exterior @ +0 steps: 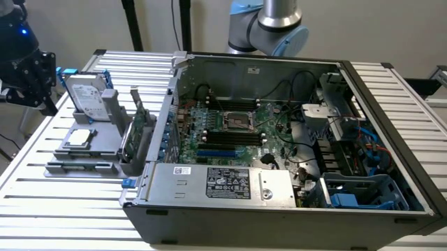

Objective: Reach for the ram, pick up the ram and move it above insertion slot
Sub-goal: 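Pick up the ram and move it above insertion slot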

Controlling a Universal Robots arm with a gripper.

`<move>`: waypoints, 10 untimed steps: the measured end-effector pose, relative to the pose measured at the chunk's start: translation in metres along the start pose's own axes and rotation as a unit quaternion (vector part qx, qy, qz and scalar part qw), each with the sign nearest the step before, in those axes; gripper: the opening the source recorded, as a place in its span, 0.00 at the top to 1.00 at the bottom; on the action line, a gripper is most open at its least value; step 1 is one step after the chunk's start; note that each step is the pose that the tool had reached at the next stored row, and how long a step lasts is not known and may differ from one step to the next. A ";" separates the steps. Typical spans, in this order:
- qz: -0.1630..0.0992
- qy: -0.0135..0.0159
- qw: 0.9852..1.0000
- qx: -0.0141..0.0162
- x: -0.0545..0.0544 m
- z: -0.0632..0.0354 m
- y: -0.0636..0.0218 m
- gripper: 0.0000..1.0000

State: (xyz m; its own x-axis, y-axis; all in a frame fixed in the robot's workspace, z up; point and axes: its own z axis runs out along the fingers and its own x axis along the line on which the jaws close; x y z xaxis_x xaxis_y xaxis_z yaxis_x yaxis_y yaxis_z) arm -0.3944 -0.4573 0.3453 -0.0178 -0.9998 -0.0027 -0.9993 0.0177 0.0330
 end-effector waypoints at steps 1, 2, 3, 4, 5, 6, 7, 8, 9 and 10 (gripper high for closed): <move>-0.009 0.000 1.000 0.001 0.000 0.0002 0.0000 0.89; -0.018 0.001 1.000 0.002 0.000 0.0003 0.0000 0.89; -0.028 0.001 1.000 0.004 0.000 0.0005 0.0000 0.89; -0.037 0.001 0.999 0.005 0.000 0.0007 0.0000 0.89; -0.046 0.001 0.999 0.007 0.000 0.0009 0.0000 0.89; -0.055 0.002 0.998 0.009 0.000 0.0010 0.0000 0.89; -0.064 0.002 0.998 0.010 0.000 0.0013 0.0000 0.89; -0.072 0.002 0.997 0.012 0.000 0.0013 0.0000 0.89; -0.074 0.002 0.997 0.012 0.000 0.0014 0.0000 0.89; -0.074 0.002 0.997 0.012 0.000 0.0014 0.0000 0.89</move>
State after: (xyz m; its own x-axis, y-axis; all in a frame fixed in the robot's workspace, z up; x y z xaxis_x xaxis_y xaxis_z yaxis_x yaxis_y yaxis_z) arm -0.3944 -0.4576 0.3440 0.1304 -0.9915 -0.0016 -0.9914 -0.1304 0.0081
